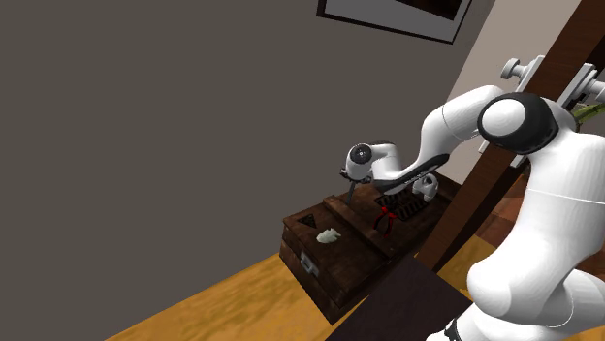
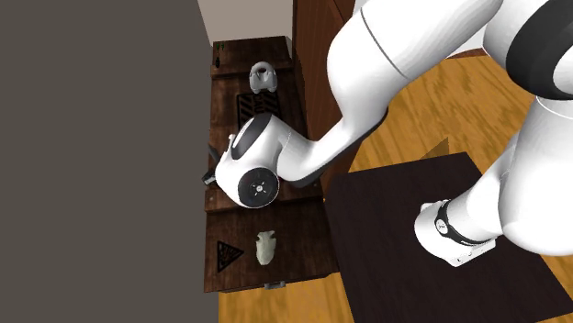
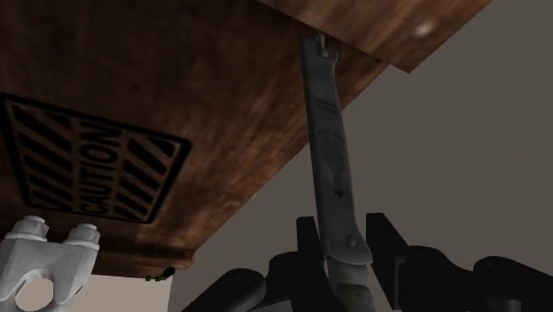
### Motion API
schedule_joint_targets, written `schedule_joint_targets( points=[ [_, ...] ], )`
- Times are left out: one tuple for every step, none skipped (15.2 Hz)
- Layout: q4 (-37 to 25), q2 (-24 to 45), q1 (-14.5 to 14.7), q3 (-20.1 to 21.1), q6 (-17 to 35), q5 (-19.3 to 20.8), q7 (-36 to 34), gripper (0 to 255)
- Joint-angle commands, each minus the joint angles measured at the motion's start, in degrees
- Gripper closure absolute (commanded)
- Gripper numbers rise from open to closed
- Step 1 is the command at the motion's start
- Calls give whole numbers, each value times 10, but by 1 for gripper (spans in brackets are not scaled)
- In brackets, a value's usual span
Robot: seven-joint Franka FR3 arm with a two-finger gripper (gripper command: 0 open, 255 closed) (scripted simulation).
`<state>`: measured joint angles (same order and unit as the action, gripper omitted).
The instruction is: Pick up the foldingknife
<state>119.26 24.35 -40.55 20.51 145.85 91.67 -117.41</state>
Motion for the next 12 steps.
schedule_joint_targets(
  points=[
    [5, -14, -3, 3, 1, -15, 14, 255],
    [7, -20, -5, 5, 2, -24, 22, 255],
    [9, -27, -6, 7, 3, -32, 30, 255],
    [10, -33, -8, 8, 3, -40, 39, 255],
    [12, -39, -9, 10, 4, -49, 47, 255],
    [13, -46, -11, 12, 4, -57, 55, 255],
    [15, -52, -13, 14, 5, -66, 64, 255],
    [16, -58, -14, 15, 5, -75, 72, 255],
    [17, -64, -16, 17, 5, -84, 81, 255],
    [18, -70, -18, 19, 5, -92, 89, 255],
    [19, -76, -19, 21, 6, -101, 98, 255],
    [20, -77, -19, 21, 6, -103, 99, 255]
  ],
)
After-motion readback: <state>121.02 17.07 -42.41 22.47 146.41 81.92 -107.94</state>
